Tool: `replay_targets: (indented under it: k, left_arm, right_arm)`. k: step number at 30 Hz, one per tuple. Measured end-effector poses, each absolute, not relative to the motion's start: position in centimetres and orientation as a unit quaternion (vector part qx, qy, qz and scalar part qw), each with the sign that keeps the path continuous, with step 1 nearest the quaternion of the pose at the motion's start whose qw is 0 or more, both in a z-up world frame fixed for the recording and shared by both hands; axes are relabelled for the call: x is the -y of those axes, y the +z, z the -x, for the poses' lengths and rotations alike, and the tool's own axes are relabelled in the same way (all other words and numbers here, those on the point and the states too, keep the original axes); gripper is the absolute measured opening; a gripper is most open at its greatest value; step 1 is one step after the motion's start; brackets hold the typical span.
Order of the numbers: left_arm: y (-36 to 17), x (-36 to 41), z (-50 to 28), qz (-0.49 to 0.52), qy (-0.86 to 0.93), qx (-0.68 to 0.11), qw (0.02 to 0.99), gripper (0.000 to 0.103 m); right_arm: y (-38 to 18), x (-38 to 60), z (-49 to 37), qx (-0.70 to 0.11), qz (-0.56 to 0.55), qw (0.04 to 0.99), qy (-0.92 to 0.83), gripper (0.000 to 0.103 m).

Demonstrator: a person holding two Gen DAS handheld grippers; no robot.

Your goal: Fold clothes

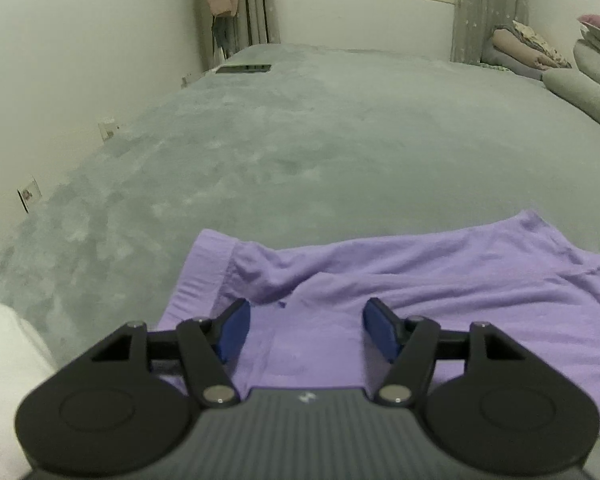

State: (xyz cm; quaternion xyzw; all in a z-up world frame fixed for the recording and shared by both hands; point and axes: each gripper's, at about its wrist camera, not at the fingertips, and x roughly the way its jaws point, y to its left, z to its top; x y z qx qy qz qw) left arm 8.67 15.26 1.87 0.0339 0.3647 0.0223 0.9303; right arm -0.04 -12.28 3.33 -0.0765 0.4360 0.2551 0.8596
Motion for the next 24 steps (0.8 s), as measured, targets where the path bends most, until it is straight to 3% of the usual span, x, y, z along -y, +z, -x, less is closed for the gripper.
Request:
replay_targets:
  k: [8,15,19,24]
  left_arm:
    - [4.1,-10.9,-4.8,-0.047,-0.078,-0.322,0.942,0.061]
    - [1.3,-8.3,-4.9,-0.082,-0.106,-0.367,0.921,0.062]
    - [1.9,-10.6,-4.8,-0.063,-0.079,-0.377,0.921,0.062]
    - [2.4,-15.2,-5.3,-0.03,-0.034,-0.393,0.918,0.067]
  right_arm:
    - [5.0,17.5,-1.4,-0.399,-0.044,0.898,0.178,0.034]
    - [4.4,14.0,-1.0,-0.389,0.016,0.894,0.223,0.034]
    - [2.7,11.6,-0.6,-0.415,0.098,0.873,0.236,0.034]
    - [2.9,12.8,-1.0,-0.425,0.075,0.87,0.239,0.034]
